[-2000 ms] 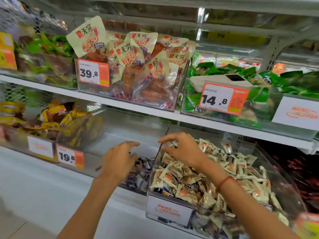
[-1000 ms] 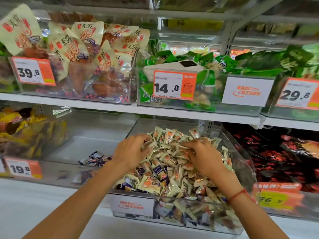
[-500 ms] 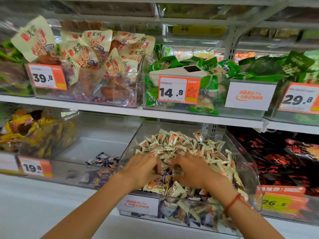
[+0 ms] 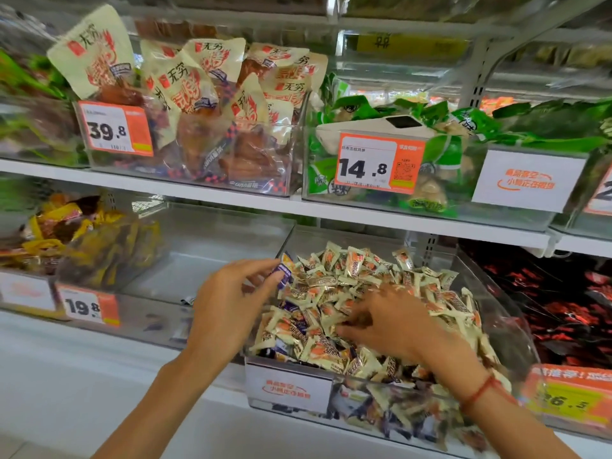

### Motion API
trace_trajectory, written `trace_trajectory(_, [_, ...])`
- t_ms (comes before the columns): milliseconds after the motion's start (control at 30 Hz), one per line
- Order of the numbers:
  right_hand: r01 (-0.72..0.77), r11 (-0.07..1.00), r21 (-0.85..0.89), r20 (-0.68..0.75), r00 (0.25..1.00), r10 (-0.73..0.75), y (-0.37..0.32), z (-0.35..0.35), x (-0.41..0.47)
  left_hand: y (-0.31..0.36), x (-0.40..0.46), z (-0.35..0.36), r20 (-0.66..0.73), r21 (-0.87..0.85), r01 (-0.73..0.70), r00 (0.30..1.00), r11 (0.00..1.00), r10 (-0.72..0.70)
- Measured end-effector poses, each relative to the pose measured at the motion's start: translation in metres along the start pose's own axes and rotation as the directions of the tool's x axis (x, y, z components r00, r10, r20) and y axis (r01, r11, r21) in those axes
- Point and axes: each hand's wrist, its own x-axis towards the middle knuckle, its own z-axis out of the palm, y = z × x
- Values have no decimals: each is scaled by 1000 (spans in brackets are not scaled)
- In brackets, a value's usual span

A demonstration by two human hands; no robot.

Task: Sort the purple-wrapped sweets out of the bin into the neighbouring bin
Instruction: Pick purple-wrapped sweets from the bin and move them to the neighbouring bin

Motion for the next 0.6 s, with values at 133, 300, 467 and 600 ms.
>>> trace_trajectory(133, [-45, 963, -266, 35, 998, 56, -11, 11, 12, -13, -8, 4, -120, -253, 168, 972, 953, -203])
trace_trajectory(300, [83, 993, -88, 236, 970, -60, 1, -4, 34, -13, -2, 2, -65, -429, 250, 950, 868, -306])
trace_trajectory(467, [-45, 732, 680, 61, 998, 5, 4, -9, 25, -20, 2, -3, -33, -363, 217, 969, 906, -245])
trace_trajectory(600, [6, 472, 882, -127, 967, 223, -15, -9, 31, -28, 6, -15, -16, 36, 90, 996, 995, -89])
